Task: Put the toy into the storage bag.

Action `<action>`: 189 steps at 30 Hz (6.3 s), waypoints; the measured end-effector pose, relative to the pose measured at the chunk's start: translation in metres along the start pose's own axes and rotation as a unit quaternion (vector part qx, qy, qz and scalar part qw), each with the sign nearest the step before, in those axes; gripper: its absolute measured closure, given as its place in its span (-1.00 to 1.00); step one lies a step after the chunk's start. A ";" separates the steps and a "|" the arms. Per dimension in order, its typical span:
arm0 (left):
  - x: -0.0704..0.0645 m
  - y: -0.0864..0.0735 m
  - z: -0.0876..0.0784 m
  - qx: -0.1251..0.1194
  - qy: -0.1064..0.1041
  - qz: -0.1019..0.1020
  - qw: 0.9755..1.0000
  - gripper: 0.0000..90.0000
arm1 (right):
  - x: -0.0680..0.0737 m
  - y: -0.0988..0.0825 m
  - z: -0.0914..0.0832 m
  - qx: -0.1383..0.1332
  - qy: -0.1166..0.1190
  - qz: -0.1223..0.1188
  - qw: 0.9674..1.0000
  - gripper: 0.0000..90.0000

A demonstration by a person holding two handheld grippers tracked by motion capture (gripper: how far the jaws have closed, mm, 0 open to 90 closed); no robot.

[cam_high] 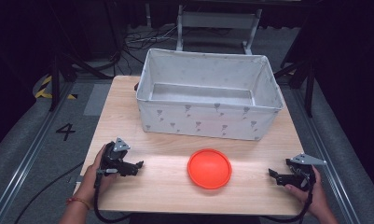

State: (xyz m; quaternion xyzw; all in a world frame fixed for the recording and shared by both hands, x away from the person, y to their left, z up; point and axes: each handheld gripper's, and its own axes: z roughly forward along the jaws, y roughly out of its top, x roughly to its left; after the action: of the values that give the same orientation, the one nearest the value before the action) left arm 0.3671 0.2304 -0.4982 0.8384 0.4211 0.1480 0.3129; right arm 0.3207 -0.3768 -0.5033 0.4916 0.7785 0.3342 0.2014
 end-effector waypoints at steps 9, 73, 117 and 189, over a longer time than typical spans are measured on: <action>0.002 -0.002 -0.002 0.003 -0.007 0.002 1.000 -1.00 | 0.000 0.000 -0.001 0.003 0.003 -0.004 1.000 -0.75; 0.008 -0.007 -0.007 0.004 -0.016 0.013 1.000 -1.00 | 0.145 0.088 0.080 0.043 0.196 -0.170 0.965 -0.65; 0.008 -0.007 -0.006 0.003 -0.020 0.011 1.000 -1.00 | 0.114 0.124 -0.003 -0.033 0.257 -0.181 0.949 0.83; 0.007 -0.006 -0.006 0.003 -0.015 0.010 1.000 -0.99 | 0.057 0.308 -0.153 0.013 0.108 -0.369 0.923 0.83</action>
State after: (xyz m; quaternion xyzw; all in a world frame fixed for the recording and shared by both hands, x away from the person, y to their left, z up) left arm 0.3646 0.2416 -0.4979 0.8455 0.4084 0.1372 0.3155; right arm 0.3922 -0.2849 -0.1743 0.1328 0.9260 0.2775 0.2187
